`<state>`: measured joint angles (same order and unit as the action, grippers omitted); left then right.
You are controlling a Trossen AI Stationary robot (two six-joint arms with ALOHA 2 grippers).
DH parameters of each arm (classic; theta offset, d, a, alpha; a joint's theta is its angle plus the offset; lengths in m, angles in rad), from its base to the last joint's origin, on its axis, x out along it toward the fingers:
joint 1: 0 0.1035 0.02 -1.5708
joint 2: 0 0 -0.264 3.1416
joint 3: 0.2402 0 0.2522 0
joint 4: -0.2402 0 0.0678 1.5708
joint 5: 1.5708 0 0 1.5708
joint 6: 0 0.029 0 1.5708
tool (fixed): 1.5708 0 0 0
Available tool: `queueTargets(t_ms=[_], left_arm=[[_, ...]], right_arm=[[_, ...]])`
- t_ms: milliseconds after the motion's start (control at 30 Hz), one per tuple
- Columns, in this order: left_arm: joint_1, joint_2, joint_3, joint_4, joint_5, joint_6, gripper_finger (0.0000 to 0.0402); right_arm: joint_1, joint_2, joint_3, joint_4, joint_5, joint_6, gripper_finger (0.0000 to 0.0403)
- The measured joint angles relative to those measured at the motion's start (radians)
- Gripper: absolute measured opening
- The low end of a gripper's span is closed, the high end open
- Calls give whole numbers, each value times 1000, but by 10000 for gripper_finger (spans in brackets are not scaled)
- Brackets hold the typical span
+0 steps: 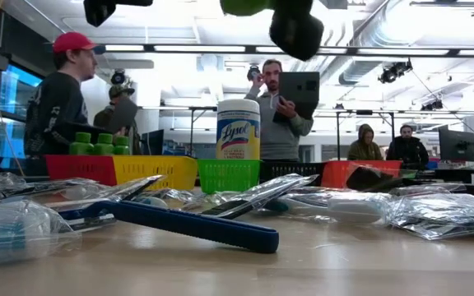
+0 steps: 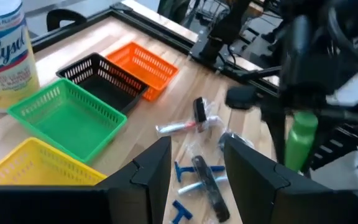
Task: Pick & Place Travel size toiletries
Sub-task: Put the green shampoo bottle into the red bin
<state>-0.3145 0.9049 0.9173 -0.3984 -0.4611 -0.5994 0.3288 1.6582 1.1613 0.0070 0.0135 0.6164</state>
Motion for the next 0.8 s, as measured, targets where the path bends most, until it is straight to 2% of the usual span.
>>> queueTargets(t_ms=[100, 267, 367, 667, 800], left_arm=[[0, 4, 0, 33, 6, 15, 143], [0, 22, 1, 198, 107, 97, 143], [0, 49, 0, 243, 118, 126, 151], [1, 199, 0, 433, 114, 124, 257], [1, 257, 0, 495, 65, 123, 275]], right_arm=[[-58, -1, 46, -15, -52, -77, 89], [-141, -1, 86, -18, -123, -172, 90], [-182, 0, 90, -29, -162, -197, 90], [-239, 0, 100, -17, -209, -255, 91], [-247, 0, 100, -17, -244, -269, 91]])
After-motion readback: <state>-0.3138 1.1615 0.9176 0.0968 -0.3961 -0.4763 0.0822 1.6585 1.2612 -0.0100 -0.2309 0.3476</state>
